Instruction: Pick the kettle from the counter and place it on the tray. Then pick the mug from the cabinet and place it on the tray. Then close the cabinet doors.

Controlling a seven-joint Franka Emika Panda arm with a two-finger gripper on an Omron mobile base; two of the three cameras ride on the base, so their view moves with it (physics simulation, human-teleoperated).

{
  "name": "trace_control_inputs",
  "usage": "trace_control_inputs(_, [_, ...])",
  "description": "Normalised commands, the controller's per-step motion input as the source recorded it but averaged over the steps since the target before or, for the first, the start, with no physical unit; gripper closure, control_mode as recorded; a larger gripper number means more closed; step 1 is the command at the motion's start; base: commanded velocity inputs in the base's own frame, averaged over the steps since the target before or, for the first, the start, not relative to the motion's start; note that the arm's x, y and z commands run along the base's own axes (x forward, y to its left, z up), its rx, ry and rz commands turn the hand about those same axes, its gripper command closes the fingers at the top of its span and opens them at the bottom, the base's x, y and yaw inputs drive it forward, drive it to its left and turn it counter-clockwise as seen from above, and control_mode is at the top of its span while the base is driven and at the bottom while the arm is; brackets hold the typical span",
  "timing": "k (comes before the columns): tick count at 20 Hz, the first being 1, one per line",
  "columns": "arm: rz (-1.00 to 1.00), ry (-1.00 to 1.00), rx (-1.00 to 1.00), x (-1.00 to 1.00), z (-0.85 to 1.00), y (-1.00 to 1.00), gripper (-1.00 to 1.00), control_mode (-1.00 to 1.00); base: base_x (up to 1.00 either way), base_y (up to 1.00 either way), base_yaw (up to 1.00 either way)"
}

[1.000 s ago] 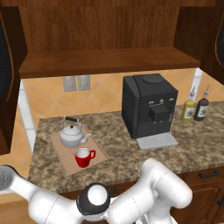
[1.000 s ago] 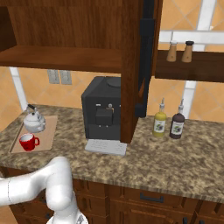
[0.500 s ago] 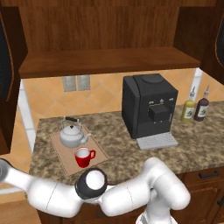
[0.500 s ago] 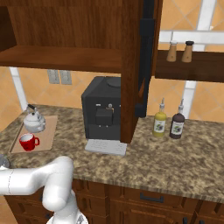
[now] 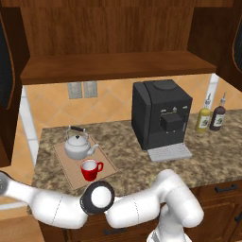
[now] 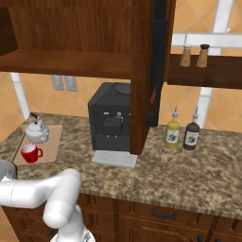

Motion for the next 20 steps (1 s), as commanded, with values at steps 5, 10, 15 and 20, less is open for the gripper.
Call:
trace_control_inputs(5, [-0.29,0.0,-0.06,0.09,0.21,-0.29,1.0,-1.0,0.0,0.0,0.0])
trace_control_inputs(10, [-0.26,0.0,-0.1,0.04,0.29,-0.35,1.0,-1.0,0.0,0.0,0.0])
trace_control_inputs(15, [-0.23,0.0,-0.1,-0.05,0.26,-0.53,1.0,-1.0,0.0,0.0,0.0])
trace_control_inputs(20, [-0.14,0.0,-0.02,-0.19,0.5,-0.64,1.0,-1.0,0.0,0.0,0.0])
